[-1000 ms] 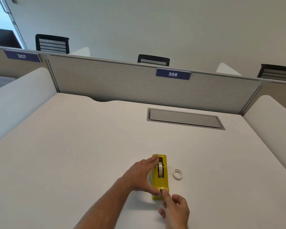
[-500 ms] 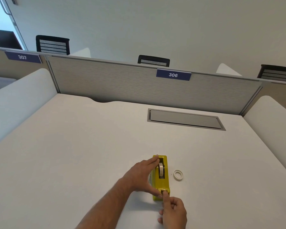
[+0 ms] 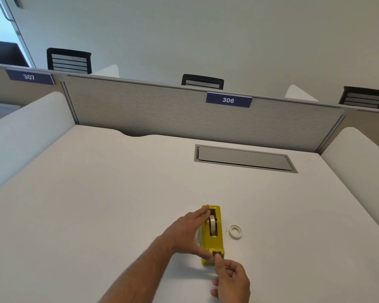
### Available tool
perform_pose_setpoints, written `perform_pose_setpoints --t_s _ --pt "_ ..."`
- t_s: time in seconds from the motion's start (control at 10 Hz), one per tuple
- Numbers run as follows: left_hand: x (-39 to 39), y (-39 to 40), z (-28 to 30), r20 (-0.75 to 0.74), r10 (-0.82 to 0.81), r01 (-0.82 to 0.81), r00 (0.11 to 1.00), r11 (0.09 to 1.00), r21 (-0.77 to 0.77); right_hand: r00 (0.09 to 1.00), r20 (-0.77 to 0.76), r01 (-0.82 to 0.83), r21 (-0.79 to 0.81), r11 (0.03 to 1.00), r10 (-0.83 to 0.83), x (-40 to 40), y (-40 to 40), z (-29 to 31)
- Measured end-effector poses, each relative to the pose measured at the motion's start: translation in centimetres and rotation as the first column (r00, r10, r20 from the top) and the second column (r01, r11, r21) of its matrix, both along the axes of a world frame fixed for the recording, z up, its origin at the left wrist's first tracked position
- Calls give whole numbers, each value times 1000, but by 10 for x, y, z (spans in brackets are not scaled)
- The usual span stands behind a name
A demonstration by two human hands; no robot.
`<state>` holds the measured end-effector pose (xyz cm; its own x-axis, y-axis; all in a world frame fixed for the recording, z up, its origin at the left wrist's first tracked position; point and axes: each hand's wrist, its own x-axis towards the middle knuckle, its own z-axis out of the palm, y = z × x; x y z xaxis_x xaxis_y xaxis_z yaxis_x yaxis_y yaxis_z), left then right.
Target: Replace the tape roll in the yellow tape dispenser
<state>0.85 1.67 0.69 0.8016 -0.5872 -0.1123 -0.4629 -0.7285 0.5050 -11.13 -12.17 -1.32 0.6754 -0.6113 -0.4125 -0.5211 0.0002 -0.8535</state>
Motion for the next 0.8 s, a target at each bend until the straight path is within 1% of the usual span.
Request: perform_pose_setpoints --t_s 0.2,0.3,0.5,0.8 --pt "0 -1 0 -5 7 -7 1000 1000 14 1000 19 -25 18 1000 24 -1 -6 -6" --pt "0 0 0 -11 4 -4 1000 1000 16 999 22 -32 54 998 31 -1 -10 -8" --pt "-1 -1 0 -17 12 -12 1000 1000 8 1000 12 -5 90 996 4 -2 -14 -11" --pt "-2 3 -1 -50 25 -26 998 999 -18 1000 -4 -16 98 995 16 -4 -18 -3"
